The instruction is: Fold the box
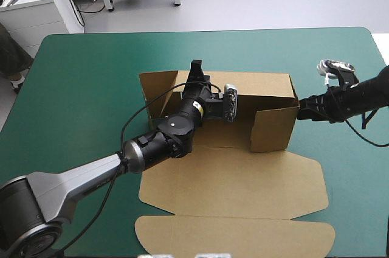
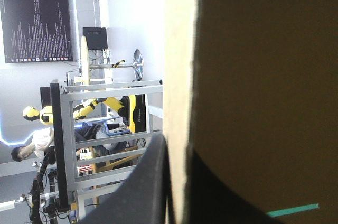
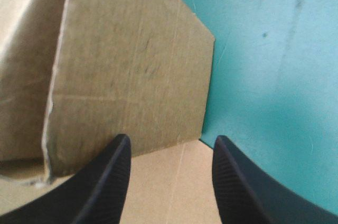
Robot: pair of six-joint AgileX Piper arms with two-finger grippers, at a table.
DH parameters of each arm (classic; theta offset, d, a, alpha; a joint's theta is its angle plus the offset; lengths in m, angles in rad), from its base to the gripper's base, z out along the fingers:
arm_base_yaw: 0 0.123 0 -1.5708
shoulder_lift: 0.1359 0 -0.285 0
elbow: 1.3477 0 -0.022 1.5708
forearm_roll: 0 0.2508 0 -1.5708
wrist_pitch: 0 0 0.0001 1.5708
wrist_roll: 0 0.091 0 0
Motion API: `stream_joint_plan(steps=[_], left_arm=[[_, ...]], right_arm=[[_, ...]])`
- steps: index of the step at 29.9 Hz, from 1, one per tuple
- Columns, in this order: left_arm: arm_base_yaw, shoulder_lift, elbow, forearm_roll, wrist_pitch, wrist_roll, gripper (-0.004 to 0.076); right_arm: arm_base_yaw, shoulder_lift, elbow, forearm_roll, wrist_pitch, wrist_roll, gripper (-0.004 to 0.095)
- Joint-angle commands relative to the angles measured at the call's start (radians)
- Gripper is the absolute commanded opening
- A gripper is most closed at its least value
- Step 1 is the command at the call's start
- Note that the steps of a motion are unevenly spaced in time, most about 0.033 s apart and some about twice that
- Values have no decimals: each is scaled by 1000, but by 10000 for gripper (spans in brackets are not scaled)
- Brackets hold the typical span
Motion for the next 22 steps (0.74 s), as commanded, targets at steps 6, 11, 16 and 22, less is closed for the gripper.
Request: stream_joint_plan(steps=[6,11,16,22], left_arm=[[-6,-42,-30,13,-3,-29,-10],[-6,-42,-30,4,-3,-29,-10],[-6,-42,-30,4,-10,-29,-10],[-6,-42,-30,4,-9,-29,-10]], right_arm=[[-3,-60,61,125,27,-118,433],[-3,-60,62,121,27,-147,414],[-3,-60,62,136,27,-278,415],[-3,-48,62,241,27,-516,422]])
